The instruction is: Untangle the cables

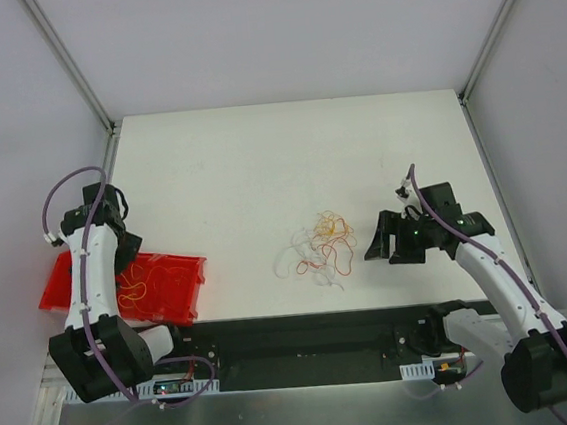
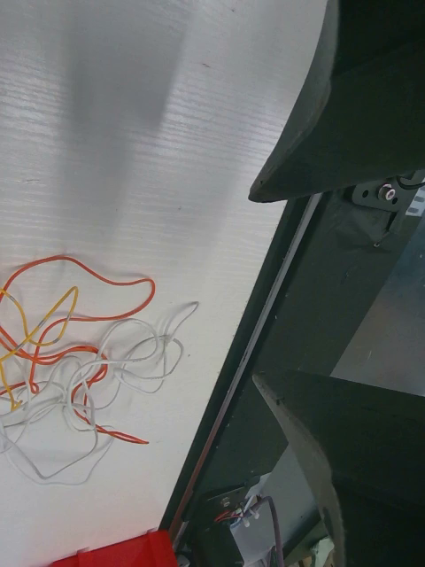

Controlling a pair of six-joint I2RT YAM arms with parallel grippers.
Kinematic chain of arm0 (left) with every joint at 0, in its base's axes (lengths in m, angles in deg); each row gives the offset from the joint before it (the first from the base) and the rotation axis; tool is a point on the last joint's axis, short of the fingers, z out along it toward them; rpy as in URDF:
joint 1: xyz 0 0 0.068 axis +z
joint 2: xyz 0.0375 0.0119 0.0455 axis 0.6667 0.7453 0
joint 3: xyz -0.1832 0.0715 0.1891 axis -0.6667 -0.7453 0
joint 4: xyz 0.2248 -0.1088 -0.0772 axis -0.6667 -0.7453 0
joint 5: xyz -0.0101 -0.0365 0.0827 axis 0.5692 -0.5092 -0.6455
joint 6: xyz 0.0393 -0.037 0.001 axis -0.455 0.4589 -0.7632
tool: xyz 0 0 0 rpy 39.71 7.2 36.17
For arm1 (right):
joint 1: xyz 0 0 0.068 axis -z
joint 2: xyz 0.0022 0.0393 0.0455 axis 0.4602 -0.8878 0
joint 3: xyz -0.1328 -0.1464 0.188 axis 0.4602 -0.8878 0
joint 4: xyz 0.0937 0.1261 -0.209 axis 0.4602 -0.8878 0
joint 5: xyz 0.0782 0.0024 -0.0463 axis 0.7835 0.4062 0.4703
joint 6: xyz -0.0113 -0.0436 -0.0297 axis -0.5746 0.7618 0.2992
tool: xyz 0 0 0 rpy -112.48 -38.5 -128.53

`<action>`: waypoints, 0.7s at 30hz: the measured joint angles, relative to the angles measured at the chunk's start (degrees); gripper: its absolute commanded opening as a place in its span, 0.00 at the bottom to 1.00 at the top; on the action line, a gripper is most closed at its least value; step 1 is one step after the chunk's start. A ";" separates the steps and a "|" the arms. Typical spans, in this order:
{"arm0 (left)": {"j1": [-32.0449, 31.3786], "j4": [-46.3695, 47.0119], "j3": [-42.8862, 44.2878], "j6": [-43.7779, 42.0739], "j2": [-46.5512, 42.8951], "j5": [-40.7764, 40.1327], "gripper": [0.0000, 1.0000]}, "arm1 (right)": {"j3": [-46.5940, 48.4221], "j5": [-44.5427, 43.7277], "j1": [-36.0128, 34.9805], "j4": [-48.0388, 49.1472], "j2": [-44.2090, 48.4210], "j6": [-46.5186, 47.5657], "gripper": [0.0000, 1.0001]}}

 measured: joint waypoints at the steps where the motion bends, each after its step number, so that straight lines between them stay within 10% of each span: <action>1: 0.00 -0.07 0.72 -0.20 -0.85 0.02 0.79 | 0.07 -0.02 0.00 -0.20 -0.37 0.00 0.78; 12: -3.89 2.32 1.57 -5.35 -2.01 8.28 0.72 | 2.01 0.92 -0.28 -2.16 -4.52 0.02 0.77; 21: -20.46 1.86 -1.70 2.25 2.16 9.18 0.70 | 8.83 1.03 -5.44 -4.63 -10.05 -0.90 0.76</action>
